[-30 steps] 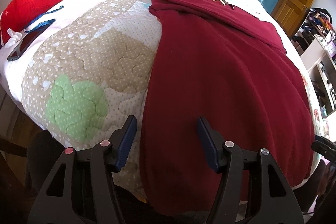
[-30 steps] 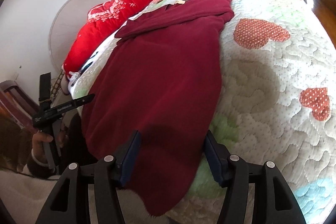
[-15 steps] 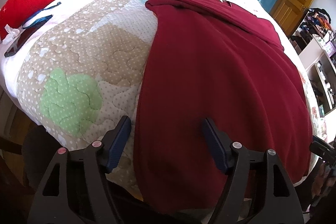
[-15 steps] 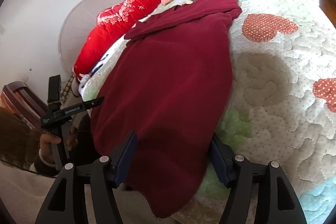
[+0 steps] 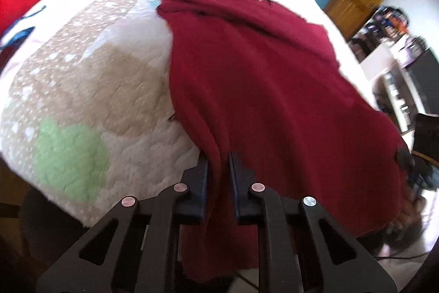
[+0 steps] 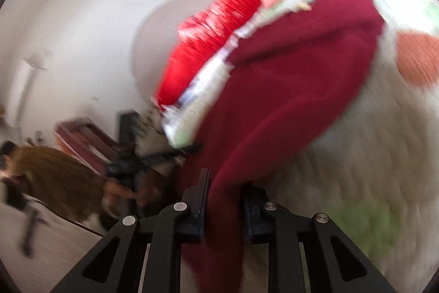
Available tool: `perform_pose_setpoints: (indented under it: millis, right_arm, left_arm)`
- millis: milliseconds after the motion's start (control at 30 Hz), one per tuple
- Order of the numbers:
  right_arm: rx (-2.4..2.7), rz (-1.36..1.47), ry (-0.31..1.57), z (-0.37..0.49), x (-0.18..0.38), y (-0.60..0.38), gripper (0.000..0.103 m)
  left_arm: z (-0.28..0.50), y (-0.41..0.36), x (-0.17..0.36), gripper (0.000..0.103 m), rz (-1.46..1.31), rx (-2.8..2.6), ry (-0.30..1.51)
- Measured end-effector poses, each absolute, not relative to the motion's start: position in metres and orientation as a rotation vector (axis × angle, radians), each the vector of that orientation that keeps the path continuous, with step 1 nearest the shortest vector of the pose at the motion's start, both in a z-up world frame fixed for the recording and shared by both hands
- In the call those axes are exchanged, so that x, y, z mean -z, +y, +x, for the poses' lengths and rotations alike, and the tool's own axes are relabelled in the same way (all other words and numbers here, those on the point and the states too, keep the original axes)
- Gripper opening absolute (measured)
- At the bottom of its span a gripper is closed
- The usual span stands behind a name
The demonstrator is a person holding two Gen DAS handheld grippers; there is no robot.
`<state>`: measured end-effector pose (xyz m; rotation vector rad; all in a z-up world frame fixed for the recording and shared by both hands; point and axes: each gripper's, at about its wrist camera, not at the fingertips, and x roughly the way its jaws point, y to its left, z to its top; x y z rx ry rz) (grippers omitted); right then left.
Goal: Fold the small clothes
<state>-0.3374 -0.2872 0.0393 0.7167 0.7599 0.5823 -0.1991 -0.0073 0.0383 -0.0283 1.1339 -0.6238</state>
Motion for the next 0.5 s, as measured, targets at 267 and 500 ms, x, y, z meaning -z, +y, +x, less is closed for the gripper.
perform_pose_setpoints:
  millis: [267, 500]
  right_arm:
    - [-0.632, 0.804, 0.577, -0.273, -0.089, -0.321, 0.019]
    - [-0.329, 0.879, 0.537, -0.181, -0.102, -0.392, 0.019]
  left_arm:
    - [-0.148, -0.027, -0.079, 0.011, -0.1, 0.741, 1.069]
    - [-0.013, -0.048, -0.076, 0.007, -0.303, 0.639, 1.113]
